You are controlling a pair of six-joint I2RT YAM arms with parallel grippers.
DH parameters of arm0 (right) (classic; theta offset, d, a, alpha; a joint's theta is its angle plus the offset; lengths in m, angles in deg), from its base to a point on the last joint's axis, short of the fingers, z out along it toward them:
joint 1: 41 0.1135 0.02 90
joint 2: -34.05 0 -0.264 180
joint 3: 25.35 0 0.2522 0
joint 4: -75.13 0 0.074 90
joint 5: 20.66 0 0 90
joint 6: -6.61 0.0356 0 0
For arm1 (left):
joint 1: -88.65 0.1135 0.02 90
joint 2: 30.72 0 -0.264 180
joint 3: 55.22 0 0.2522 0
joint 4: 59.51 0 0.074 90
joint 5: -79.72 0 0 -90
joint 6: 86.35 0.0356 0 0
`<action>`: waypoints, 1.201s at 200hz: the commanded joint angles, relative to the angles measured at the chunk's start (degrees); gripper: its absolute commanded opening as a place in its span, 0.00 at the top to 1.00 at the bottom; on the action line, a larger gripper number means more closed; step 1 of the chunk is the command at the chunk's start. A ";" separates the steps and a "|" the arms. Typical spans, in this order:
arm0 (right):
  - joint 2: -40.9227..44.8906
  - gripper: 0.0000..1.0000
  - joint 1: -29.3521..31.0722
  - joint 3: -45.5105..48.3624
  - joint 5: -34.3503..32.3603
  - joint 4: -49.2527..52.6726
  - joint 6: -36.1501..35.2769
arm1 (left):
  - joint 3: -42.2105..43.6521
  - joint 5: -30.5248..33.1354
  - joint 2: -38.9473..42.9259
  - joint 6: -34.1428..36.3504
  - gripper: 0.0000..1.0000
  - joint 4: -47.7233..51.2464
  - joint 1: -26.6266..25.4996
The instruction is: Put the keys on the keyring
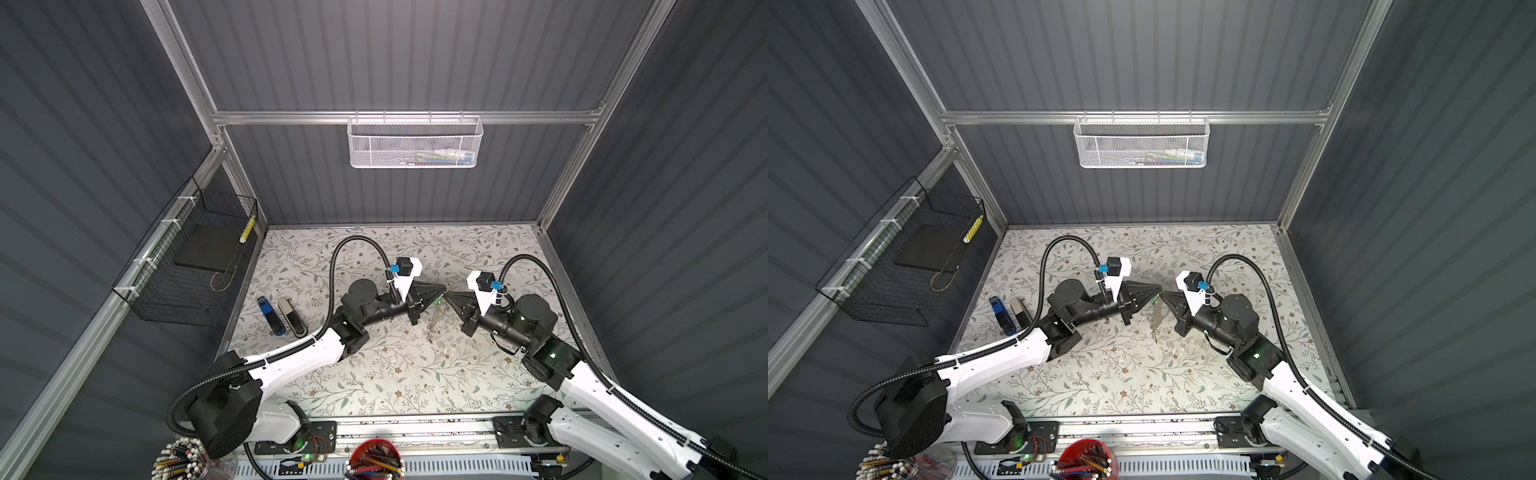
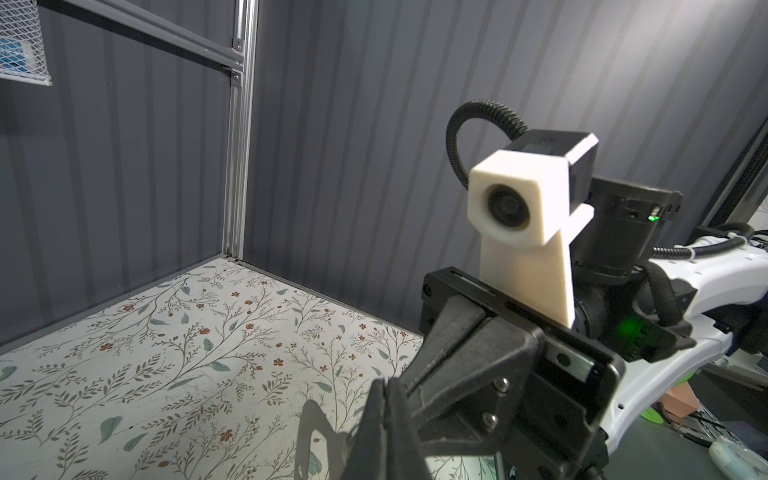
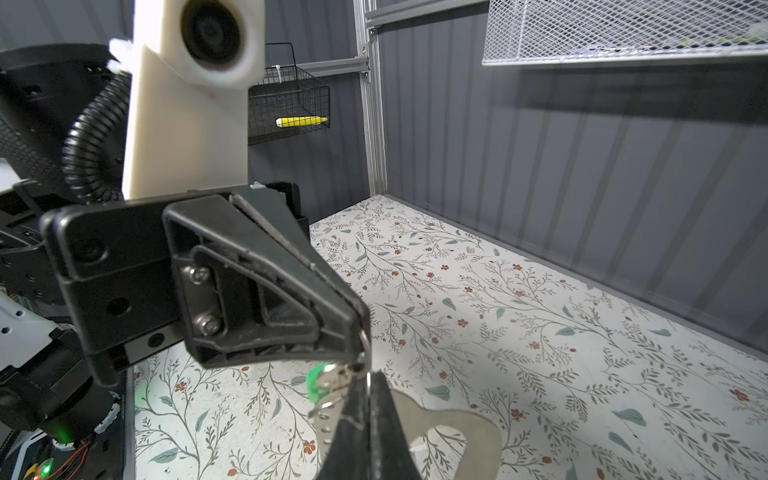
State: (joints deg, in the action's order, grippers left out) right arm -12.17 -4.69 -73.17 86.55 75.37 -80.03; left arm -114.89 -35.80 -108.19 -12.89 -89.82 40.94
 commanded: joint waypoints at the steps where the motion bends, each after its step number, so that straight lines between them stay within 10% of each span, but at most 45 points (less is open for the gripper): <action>1: 1.29 1.00 -0.23 0.14 4.18 -3.91 1.32 | 1.16 2.05 1.40 2.04 1.00 0.18 -0.17; 240: 0.21 1.00 -3.66 0.01 18.58 -8.77 6.97 | -0.60 2.29 2.57 7.11 1.00 7.10 -0.17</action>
State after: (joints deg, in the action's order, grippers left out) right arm -12.32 -9.06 -72.21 98.48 72.22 -73.34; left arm -114.82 -35.82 -105.83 -7.21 -85.65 40.68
